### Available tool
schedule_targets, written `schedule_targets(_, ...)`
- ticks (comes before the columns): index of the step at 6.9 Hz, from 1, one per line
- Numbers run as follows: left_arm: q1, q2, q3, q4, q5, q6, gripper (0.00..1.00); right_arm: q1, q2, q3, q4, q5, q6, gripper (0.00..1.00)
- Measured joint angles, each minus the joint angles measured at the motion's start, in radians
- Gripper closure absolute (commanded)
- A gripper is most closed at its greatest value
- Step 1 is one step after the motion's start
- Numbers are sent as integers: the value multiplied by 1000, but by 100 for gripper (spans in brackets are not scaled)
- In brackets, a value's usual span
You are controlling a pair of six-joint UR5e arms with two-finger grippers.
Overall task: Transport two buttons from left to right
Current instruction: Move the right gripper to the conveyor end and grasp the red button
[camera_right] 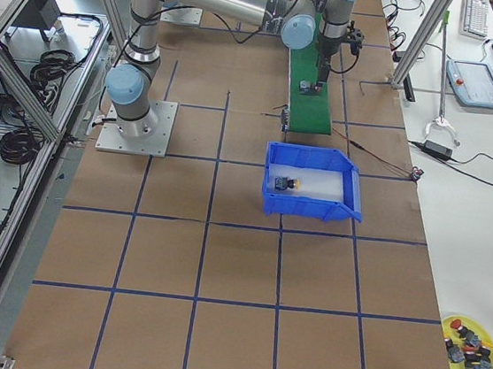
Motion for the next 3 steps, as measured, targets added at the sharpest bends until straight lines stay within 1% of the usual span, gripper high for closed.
schedule_targets(2, 0, 0, 0, 0, 0, 0, 0, 3, 8, 70, -119, 1, 5, 1)
schedule_targets(3, 0, 0, -1, 0, 0, 0, 0, 8, 17, 85, -147, 3, 10, 1)
